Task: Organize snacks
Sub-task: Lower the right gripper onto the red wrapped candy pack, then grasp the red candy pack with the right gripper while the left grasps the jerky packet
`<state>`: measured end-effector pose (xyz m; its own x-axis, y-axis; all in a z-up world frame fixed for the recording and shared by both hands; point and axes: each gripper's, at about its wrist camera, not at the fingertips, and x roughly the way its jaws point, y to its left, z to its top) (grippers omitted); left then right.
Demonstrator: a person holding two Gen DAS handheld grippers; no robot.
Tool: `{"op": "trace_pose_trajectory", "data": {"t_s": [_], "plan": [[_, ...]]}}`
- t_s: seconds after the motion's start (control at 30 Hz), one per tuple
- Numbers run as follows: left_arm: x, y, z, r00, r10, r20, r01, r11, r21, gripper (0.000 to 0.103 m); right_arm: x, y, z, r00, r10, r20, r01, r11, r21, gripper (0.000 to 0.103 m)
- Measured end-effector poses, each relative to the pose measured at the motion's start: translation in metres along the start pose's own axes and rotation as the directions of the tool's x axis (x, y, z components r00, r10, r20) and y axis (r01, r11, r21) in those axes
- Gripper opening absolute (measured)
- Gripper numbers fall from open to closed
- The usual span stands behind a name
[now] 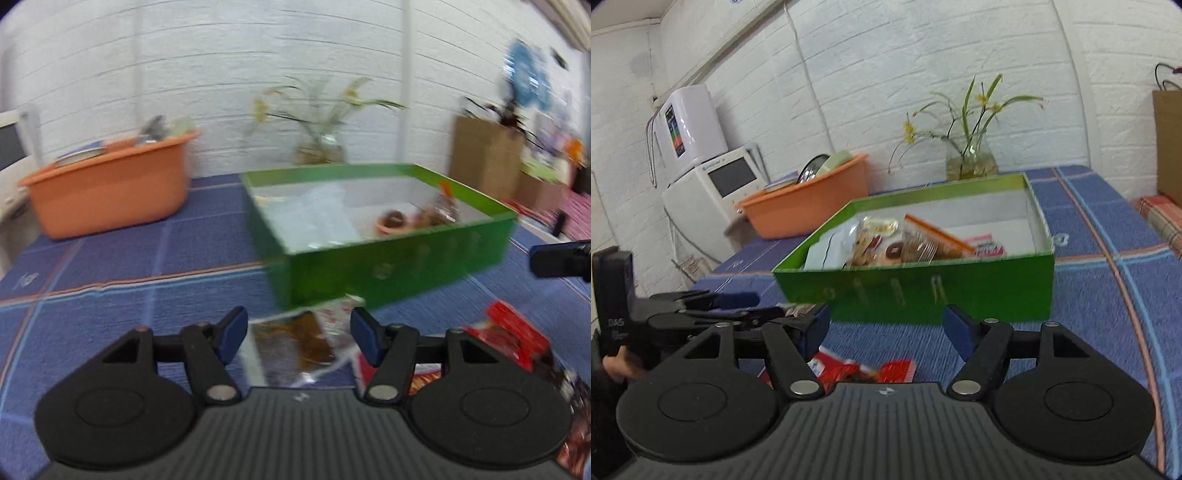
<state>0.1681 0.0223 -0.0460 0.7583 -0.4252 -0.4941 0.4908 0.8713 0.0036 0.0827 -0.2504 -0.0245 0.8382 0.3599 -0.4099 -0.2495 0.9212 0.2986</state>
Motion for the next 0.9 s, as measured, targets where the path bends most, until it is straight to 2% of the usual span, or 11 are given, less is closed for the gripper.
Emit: {"op": "trace_pose_trajectory", "data": {"t_s": [0.07, 0.1, 0.17, 0.27, 0.33, 0.37, 0.5, 0.63, 0.73, 0.8, 0.9], "plan": [[0.006, -0.007, -0.001, 0.998, -0.066, -0.022, 0.067, 0.997, 0.048, 0.066, 0.001, 0.003, -0.009, 0.999, 0.031, -0.043, -0.030, 0.999, 0.027, 0.103], [0.011, -0.010, -0.001, 0.997, -0.073, -0.034, 0.075, 0.995, 0.070, 0.066, 0.003, 0.006, -0.010, 0.998, 0.032, -0.053, -0.031, 0.999, 0.027, 0.103], [0.021, -0.016, -0.002, 0.996, -0.057, -0.063, 0.063, 0.993, 0.104, 0.068, 0.009, 0.014, -0.014, 0.997, 0.006, -0.075, -0.007, 1.000, -0.011, 0.103], [0.031, -0.016, -0.004, 0.997, -0.031, -0.074, 0.040, 0.991, 0.124, 0.077, 0.019, 0.024, -0.018, 0.993, -0.047, -0.112, 0.038, 0.996, -0.079, 0.103], [0.035, -0.012, -0.004, 0.996, -0.019, -0.086, 0.027, 0.994, 0.103, 0.086, 0.023, 0.026, -0.022, 0.989, -0.056, -0.135, 0.042, 0.993, -0.107, 0.103], [0.037, -0.010, -0.003, 0.995, 0.009, -0.096, 0.000, 0.996, 0.089, 0.103, 0.025, 0.028, -0.024, 0.988, -0.057, -0.142, 0.040, 0.992, -0.122, 0.103], [0.041, 0.004, -0.002, 0.992, -0.013, -0.126, 0.013, 1.000, -0.006, 0.103, 0.027, 0.037, -0.027, 0.988, -0.070, -0.135, 0.043, 0.980, -0.192, 0.103], [0.041, 0.002, 0.000, 0.991, -0.010, -0.135, 0.007, 1.000, -0.023, 0.102, 0.033, 0.047, -0.029, 0.985, -0.092, -0.143, 0.053, 0.965, -0.256, 0.103], [0.040, 0.001, 0.001, 0.991, -0.030, -0.129, 0.025, 0.999, -0.038, 0.094, 0.038, 0.054, -0.030, 0.986, -0.100, -0.136, 0.056, 0.954, -0.295, 0.103], [0.038, -0.001, 0.002, 0.991, -0.039, -0.125, 0.034, 0.998, -0.043, 0.082, 0.040, 0.057, -0.031, 0.985, -0.100, -0.138, 0.055, 0.952, -0.301, 0.103], [0.035, -0.004, 0.004, 0.991, -0.051, -0.127, 0.044, 0.997, -0.062, 0.072, 0.044, 0.058, -0.030, 0.985, -0.101, -0.139, 0.056, 0.952, -0.300, 0.103]]}}
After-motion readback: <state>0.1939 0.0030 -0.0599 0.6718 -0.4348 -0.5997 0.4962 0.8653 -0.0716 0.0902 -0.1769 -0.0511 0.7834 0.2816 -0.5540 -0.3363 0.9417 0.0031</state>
